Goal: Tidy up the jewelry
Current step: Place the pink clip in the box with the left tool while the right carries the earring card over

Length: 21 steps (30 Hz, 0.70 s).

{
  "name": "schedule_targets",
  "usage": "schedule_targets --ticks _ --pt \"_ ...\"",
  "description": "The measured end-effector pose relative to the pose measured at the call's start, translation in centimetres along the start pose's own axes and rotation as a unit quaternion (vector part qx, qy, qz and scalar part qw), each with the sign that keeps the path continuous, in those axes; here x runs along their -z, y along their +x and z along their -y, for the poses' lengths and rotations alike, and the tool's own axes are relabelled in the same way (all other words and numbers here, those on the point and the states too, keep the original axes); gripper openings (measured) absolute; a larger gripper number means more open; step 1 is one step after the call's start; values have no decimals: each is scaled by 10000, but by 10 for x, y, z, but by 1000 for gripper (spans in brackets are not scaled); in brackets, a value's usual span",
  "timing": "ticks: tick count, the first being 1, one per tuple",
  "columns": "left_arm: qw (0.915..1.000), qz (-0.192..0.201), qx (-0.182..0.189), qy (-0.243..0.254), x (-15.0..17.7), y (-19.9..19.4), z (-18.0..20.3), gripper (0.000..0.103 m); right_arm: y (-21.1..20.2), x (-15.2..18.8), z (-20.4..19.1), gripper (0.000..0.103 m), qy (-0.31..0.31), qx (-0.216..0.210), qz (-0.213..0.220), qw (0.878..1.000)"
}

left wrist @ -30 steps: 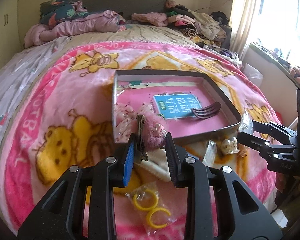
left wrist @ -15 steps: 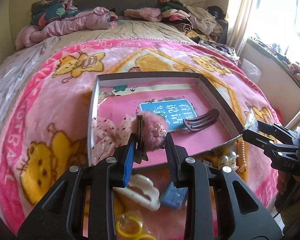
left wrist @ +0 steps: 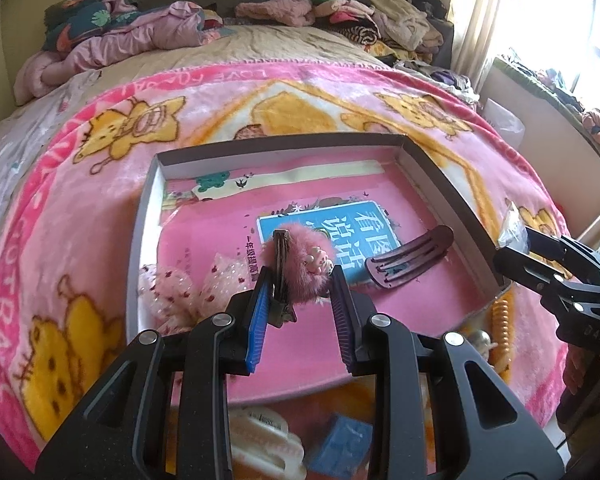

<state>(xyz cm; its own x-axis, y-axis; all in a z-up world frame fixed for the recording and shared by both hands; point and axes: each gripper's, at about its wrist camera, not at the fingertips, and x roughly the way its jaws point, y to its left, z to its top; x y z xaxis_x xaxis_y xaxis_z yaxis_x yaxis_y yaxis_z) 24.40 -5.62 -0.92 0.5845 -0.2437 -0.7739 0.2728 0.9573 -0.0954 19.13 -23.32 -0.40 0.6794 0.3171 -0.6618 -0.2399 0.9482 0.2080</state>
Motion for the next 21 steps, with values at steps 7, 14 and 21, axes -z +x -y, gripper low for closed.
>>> schedule_targets --ticks 7,14,21 --pt "9999 -160 -39 9 -2 20 0 22 16 -1 0 65 -47 55 -89 9999" --pt "9998 -183 -75 56 -2 26 -1 36 28 0 -5 65 -94 72 -197 9997" --pt "9998 -135 -100 58 0 20 -5 49 38 2 -9 65 -165 49 -321 9993"
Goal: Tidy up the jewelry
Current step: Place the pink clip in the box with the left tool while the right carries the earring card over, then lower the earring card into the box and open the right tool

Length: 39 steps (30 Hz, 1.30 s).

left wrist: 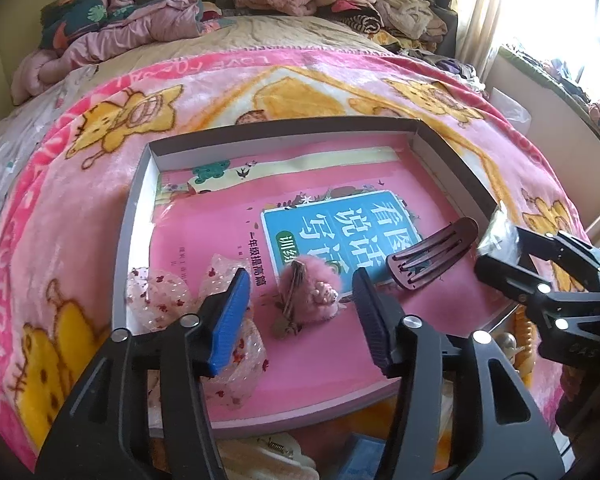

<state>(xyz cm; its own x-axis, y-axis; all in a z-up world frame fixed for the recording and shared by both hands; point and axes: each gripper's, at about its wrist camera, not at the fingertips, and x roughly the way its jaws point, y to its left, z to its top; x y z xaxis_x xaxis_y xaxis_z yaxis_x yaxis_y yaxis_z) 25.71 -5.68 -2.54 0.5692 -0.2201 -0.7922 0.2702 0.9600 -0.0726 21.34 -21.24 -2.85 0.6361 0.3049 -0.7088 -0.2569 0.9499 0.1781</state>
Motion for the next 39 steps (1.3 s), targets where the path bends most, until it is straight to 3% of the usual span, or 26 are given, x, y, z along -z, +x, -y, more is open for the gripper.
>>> schedule_targets --ticks 6,14,28,39 --pt "10000 55 7 -80 2 -9 -5 57 9 4 -7 66 -66 -23 -147 9999" --pt "9997 45 -22 -231 9 -17 -12 60 8 9 -18 73 -146 -76 -209 9996" --pt "9990 213 -112 -378 24 -52 -17 75 -30 10 -22 85 -139 -27 107 9998" --pt "9976 415 -219 -507 35 -81 -19 86 -60 13 -31 87 -211 -21 343 9992"
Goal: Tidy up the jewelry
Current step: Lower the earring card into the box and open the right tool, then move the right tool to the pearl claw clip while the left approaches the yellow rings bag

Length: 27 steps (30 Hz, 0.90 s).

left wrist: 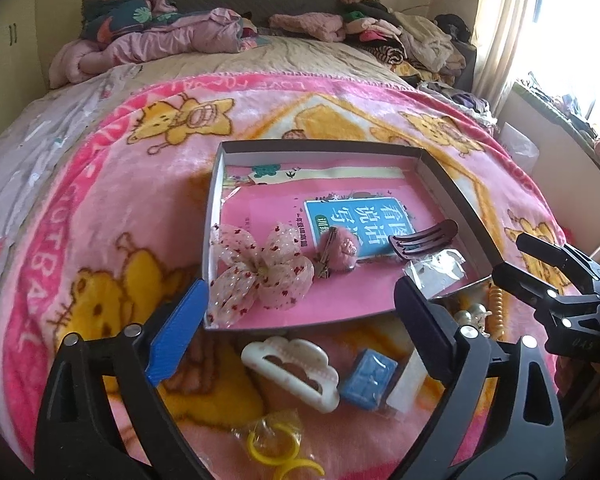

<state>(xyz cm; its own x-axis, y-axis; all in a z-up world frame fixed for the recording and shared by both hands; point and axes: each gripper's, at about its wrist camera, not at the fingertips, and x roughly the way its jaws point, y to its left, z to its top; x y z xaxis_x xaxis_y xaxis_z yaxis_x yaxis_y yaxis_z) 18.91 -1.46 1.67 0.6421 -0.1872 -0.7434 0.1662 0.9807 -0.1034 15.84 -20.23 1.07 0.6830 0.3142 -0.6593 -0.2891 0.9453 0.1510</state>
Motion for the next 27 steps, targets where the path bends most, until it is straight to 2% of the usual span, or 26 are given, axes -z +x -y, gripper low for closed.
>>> schedule_targets --ticks 4,6,20,27 --pt "10000 55 -22 -39 5 -10 -2 87 -10 1 -3 88 -26 -5 76 10000" --pt "9999 98 -36 -76 9 -15 -3 92 -14 1 -4 89 -39 -6 113 9999" --pt "9994 256 -167 -134 32 -45 -8 92 -45 10 -14 91 -138 -28 327 9994" --pt "9993 261 -200 -196 48 -53 -11 92 -55 22 -21 91 -233 -99 302 9992"
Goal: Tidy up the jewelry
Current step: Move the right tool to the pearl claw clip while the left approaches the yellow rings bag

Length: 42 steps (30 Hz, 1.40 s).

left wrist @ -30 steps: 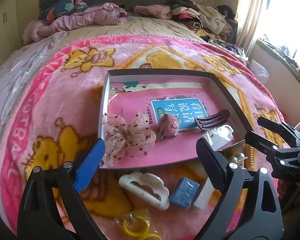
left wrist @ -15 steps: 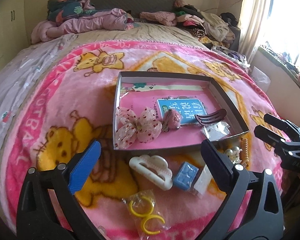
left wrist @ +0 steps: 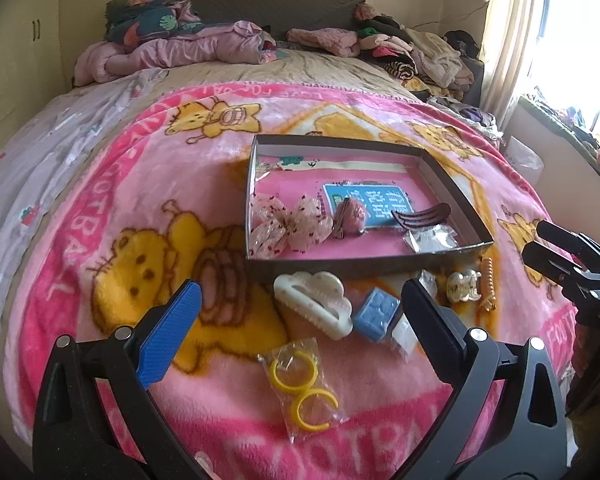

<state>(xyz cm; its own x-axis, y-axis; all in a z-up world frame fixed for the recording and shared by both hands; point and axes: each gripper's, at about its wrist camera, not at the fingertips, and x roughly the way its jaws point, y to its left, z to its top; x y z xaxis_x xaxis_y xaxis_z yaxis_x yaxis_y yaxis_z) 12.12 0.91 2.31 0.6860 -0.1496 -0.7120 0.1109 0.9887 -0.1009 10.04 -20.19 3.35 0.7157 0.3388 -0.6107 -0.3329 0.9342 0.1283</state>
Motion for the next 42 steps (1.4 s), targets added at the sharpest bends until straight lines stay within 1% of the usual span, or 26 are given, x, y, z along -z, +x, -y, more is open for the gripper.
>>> schedule_targets --ticks 9,21,32,42 --pt "10000 -59 -60 -10 18 -6 -1 92 -4 18 -14 91 -187 -133 -146 9996" --pt "9998 -147 -119 20 36 -8 0 92 -2 35 -22 91 -297 -241 -339 9987" --pt "9994 -308 -89 101 52 -4 8 92 -1 48 -19 91 -326 -215 -437 9983" --pt "9981 -573 -112 188 68 16 18 92 6 52 -2 91 -181 -152 -488 9985"
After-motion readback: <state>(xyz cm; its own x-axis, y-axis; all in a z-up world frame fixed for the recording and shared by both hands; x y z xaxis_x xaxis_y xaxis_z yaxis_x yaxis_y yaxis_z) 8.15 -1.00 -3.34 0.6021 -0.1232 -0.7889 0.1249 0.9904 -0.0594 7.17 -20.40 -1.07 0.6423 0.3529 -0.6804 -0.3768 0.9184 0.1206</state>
